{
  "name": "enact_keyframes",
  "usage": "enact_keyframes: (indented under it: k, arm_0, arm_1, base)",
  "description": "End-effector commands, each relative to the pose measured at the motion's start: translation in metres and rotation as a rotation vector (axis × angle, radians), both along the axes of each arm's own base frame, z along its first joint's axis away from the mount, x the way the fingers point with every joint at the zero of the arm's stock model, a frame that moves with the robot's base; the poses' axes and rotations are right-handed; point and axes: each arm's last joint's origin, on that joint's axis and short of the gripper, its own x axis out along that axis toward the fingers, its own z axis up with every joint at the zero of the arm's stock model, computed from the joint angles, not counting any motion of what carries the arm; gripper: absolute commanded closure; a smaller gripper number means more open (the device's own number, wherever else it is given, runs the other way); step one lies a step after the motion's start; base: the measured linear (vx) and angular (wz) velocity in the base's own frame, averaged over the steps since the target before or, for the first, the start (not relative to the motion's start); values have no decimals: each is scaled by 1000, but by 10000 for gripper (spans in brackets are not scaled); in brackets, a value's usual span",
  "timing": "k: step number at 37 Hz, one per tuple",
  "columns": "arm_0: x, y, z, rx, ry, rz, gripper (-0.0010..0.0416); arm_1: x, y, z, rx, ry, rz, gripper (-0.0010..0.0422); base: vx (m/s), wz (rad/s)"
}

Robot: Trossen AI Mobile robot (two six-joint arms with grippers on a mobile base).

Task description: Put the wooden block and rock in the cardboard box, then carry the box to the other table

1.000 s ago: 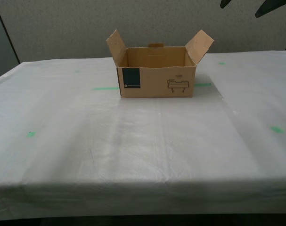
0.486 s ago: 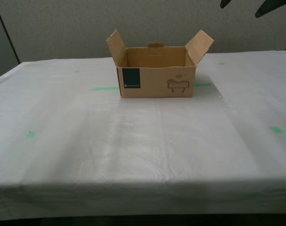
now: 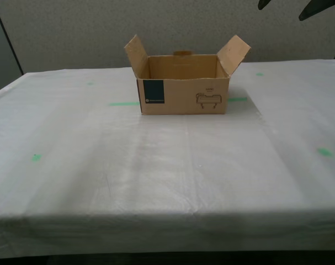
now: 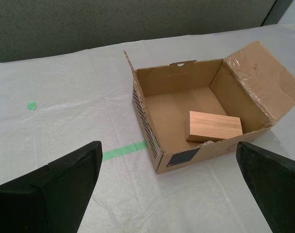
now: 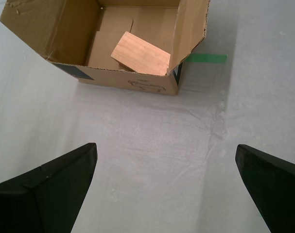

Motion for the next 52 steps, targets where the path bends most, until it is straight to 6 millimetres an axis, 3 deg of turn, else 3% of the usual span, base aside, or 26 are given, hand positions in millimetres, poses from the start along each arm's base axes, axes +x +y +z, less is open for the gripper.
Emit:
enact_keyframes:
  k: [1, 52]
  arm_0:
    - [0, 0, 0, -2, -2, -2, 7]
    - [0, 0, 0, -2, -2, -2, 7]
  arm_1:
    - [0, 0, 0, 1, -3, 0, 34]
    - [0, 0, 0, 1, -3, 0, 34]
  base:
    - [0, 0]
    - [0, 0]
